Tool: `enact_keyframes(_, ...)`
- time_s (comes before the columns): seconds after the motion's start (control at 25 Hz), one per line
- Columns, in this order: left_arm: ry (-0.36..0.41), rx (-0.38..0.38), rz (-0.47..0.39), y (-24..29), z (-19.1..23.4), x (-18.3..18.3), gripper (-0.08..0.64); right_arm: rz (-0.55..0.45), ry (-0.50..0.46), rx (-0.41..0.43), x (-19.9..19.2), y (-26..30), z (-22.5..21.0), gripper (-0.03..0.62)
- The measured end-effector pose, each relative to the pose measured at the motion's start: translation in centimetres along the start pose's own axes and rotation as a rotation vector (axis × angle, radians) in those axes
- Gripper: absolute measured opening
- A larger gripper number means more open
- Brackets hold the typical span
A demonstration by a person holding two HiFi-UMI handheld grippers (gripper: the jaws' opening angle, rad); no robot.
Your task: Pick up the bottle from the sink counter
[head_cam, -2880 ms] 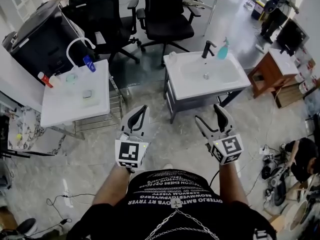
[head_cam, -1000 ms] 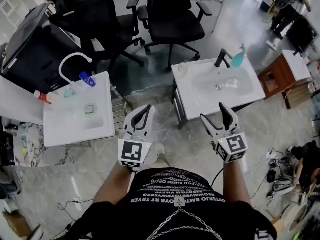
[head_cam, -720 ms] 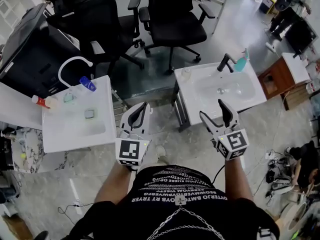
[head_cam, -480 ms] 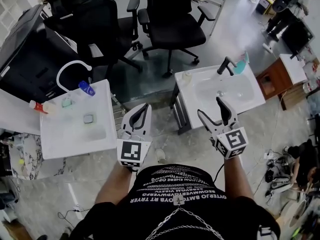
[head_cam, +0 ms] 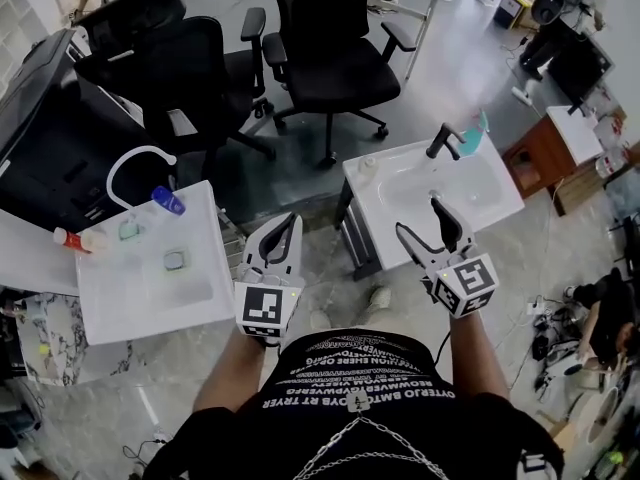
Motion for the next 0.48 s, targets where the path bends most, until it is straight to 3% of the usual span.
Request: enact_keyframes(0.48, 0.016, -0.035, 0.033, 6.4, -2.5, -0.1, 0.005, 0.006, 0.030, 0.012, -0.8, 1.3, -5.8, 0.327)
Point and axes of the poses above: the fingertips, and each gripper's own axes: y forward along the fingers, z to its left, x out of its top, the point moved 9 cm from there along -y, backward along the fingers, and after that the axes turned 9 degrees about x, right-handed, at the moved point
